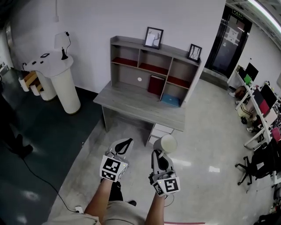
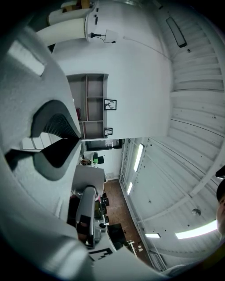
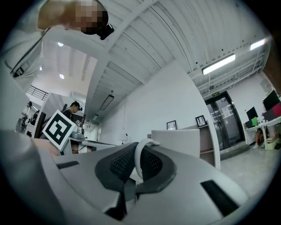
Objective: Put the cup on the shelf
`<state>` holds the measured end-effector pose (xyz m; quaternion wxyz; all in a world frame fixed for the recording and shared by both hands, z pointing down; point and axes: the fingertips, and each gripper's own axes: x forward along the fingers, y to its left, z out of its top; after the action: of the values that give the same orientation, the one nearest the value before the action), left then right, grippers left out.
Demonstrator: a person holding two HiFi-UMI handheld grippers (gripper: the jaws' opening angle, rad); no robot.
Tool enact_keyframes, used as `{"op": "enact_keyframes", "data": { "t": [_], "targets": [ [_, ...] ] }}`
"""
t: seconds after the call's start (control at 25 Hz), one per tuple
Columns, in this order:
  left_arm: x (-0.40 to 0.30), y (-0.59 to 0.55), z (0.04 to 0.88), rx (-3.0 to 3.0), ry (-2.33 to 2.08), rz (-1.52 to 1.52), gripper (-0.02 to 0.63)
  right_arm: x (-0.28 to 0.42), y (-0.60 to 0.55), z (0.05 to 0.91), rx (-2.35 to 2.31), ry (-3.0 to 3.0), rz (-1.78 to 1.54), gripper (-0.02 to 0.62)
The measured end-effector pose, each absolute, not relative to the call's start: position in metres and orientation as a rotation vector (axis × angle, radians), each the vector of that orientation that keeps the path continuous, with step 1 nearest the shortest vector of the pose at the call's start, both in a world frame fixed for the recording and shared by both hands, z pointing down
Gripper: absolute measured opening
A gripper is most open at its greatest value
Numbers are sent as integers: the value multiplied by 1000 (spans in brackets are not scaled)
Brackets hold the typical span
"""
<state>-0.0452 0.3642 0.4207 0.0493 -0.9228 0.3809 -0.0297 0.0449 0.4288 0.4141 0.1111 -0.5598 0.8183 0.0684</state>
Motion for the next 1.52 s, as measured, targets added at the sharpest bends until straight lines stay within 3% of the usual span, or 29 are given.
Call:
{"op": "enact_keyframes", "data": {
  "t": [0.84,1.52],
  "targets": [
    [-9,169,377,-2855,1089,-36,9,78,232,393,-1738,2442,233,15],
    [-36,8,388,-2924,982,-43,9,45,80,391,-1813,2426,219,15]
  ]
}}
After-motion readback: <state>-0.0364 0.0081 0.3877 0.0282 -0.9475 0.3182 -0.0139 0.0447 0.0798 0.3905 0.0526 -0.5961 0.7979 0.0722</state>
